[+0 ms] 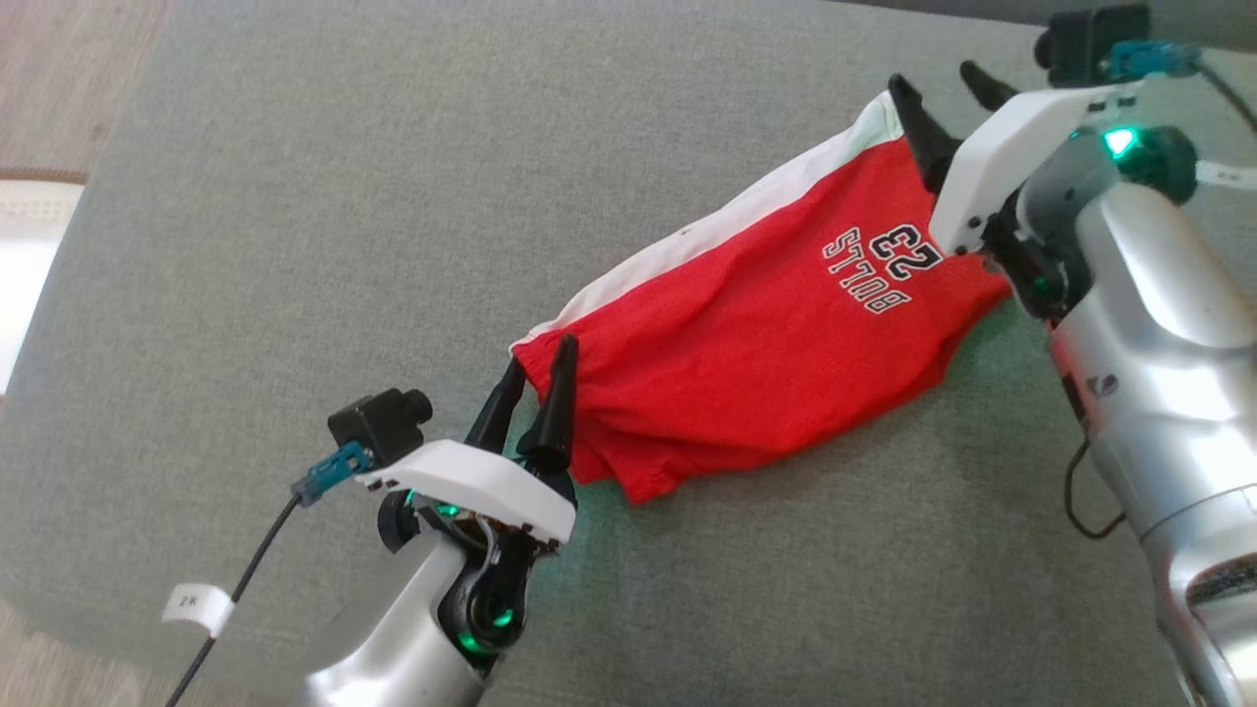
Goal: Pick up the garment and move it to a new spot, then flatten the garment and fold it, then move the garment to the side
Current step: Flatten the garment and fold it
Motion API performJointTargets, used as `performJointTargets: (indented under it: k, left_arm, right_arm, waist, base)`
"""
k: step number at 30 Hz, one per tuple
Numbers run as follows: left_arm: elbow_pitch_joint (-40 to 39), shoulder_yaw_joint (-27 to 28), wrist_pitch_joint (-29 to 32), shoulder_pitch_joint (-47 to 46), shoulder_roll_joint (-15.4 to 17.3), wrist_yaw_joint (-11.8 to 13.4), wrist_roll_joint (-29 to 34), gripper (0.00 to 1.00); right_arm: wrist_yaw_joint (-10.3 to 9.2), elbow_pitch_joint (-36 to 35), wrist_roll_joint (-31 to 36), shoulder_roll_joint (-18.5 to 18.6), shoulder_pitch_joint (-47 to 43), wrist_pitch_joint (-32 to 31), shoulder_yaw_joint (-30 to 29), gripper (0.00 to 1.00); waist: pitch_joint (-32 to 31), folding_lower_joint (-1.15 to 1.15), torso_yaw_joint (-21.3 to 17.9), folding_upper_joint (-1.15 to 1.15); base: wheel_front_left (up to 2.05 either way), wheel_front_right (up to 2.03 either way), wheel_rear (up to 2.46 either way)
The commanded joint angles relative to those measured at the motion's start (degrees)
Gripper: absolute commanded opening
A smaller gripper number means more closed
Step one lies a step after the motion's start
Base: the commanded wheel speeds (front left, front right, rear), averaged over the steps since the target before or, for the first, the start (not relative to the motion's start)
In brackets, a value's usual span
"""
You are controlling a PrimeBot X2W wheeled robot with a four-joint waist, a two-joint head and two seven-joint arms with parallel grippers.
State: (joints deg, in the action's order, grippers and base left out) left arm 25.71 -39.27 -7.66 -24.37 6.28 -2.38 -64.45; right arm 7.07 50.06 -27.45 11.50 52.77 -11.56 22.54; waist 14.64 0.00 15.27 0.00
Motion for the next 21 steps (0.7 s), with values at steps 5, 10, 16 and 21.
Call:
performJointTargets:
  k: [5,10,16,21]
  left_arm:
    - [-1.87,0.80,-2.58,0.75,2.89,-0.69,2.34,1.00]
    - [-4.16,1.90,-6.16,2.34,6.23,0.96,7.59,1.00]
    - [-7.62,7.21,-7.29,2.62,7.92,3.04,19.58,1.00]
    - [-8.65,10.40,-7.32,2.60,5.95,1.15,27.60,1.00]
  right_arm:
    - [0.42,1.23,-4.91,0.78,0.27,-0.20,4.54,1.00]
    - [0.42,2.40,-8.00,3.94,-0.92,-1.36,6.15,1.00]
    - [0.42,4.72,-10.35,7.72,-0.71,-1.32,6.77,1.00]
    - [0.42,6.89,-10.87,8.77,0.57,-1.98,7.93,1.00]
  waist:
    - [-2.91,0.00,-1.24,0.00]
    - [-3.54,0.00,-0.61,0.00]
    - [-1.65,0.00,2.08,0.00]
    - [0.64,0.00,3.94,0.00]
  base:
    - [0.00,0.00,0.00]
    - [0.00,0.00,0.00]
    - [0.00,0.00,0.00]
    - [0.00,0.00,0.00]
